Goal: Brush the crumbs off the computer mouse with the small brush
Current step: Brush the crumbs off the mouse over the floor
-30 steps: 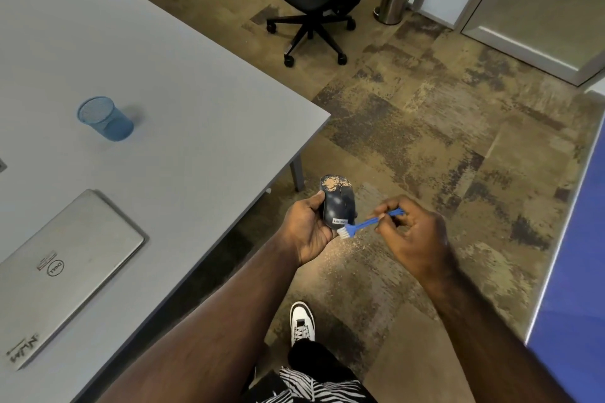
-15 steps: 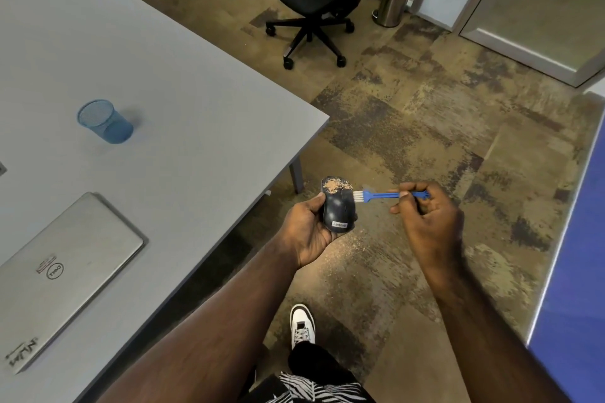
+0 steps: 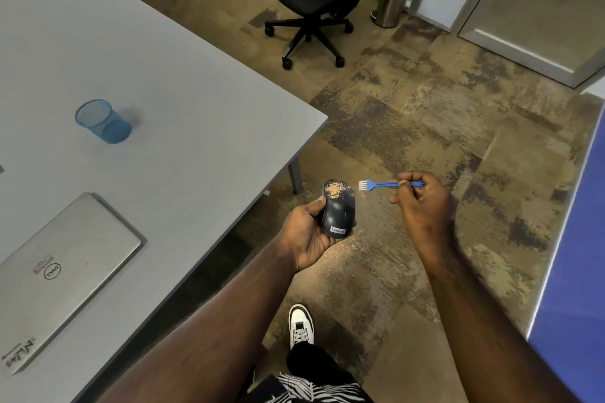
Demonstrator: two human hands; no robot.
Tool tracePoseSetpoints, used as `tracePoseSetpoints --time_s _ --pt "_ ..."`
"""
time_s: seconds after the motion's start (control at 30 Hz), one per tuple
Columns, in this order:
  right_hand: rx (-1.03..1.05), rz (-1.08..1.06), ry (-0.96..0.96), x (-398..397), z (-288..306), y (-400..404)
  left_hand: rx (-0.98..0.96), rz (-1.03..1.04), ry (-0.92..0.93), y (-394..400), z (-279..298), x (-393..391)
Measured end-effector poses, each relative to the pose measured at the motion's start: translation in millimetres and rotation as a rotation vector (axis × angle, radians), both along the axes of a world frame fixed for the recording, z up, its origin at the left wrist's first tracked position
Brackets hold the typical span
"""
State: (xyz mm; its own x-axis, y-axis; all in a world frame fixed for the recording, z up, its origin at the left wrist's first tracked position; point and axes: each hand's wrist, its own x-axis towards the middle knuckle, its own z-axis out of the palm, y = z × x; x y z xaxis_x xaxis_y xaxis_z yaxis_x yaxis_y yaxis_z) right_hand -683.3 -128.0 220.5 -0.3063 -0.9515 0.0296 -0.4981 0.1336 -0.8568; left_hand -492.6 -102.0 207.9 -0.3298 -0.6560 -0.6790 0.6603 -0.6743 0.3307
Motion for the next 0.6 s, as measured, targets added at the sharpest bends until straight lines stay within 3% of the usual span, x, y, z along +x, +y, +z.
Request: tracePoseSetpoints --time_s 0.43,0.53,0.6 --pt "-0.017 0.029 -0.129 -7 1 0 0.007 -0.006 -0.007 0 -1 2" --pt "0.029 0.093 -0.062 -6 0 2 0.009 -0.008 -0.012 0 -2 3" --pt "0.030 0.023 -0.038 -9 1 -1 0.014 -0.007 -0.012 1 -3 3"
